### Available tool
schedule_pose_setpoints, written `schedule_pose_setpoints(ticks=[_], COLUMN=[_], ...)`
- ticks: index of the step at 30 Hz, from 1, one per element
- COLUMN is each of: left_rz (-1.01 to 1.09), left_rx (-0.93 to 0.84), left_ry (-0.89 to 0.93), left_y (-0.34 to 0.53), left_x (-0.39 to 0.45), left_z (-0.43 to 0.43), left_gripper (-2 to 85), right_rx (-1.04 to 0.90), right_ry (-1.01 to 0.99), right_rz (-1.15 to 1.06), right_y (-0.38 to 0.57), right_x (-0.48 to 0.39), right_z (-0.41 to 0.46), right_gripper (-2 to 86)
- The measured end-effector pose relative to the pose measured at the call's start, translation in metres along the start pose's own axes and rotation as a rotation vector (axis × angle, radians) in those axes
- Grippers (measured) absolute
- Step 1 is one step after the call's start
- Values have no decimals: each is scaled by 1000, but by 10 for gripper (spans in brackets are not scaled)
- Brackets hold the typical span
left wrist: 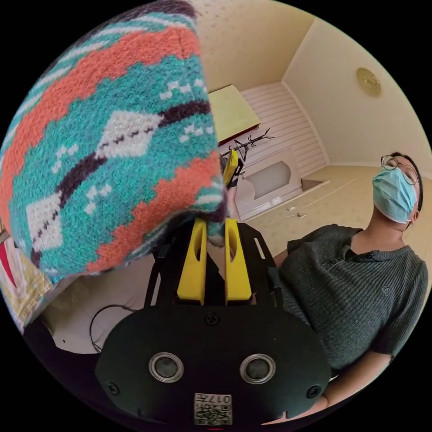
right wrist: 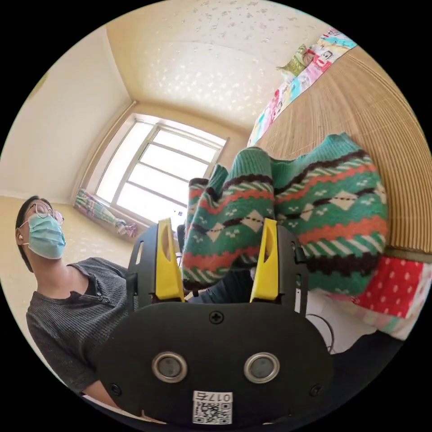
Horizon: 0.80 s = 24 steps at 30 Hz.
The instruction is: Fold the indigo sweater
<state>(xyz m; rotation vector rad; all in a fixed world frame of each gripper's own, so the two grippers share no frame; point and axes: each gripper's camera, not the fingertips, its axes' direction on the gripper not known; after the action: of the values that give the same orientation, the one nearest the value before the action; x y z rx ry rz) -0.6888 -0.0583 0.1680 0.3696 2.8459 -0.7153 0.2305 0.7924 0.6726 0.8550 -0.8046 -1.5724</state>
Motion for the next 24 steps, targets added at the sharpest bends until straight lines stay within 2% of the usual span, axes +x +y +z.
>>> schedule_pose_setpoints(ticks=[3, 6, 8, 10, 11, 13, 15, 17, 19, 20, 22, 24], left_rz=[79, 87, 60, -21, -46, -218, -352, -447, -524, -540, -571, -593], left_rx=[-119, -118, 36, 376, 454, 711, 814, 755, 561, 517, 386, 371], left_ry=[-109, -125, -147, -194, -220, -378, -456, -461, -419, -410, -272, -167], left_y=[-28, -48, -48, -33, -28, -9, -4, -18, -55, -64, -95, -112], left_x=[10, 6, 5, 8, 8, 2, -14, -42, -88, -99, -144, -162], left_z=[8, -9, -38, -89, -101, -145, -172, -184, -173, -166, -118, -79], left_gripper=[68, 80, 88, 98, 98, 111, 147, 187, 212, 216, 197, 189], right_rx=[-147, -80, -43, -37, -32, -47, -86, -83, -66, -67, -8, 291], right_ry=[64, 130, 163, 179, 202, 256, 284, 299, 301, 314, 410, 576], right_rz=[23, -25, -16, 6, 24, 38, 37, 60, 105, 128, 138, 81], right_y=[-5, 15, 29, 43, 52, 68, 87, 100, 111, 115, 120, 131], right_x=[16, 23, 30, 41, 48, 58, 70, 81, 94, 101, 99, 72], right_z=[56, 54, 45, 38, 35, 35, 41, 43, 46, 48, 46, 21], right_gripper=[89, 50, 40, 34, 31, 30, 32, 35, 38, 40, 40, 33])
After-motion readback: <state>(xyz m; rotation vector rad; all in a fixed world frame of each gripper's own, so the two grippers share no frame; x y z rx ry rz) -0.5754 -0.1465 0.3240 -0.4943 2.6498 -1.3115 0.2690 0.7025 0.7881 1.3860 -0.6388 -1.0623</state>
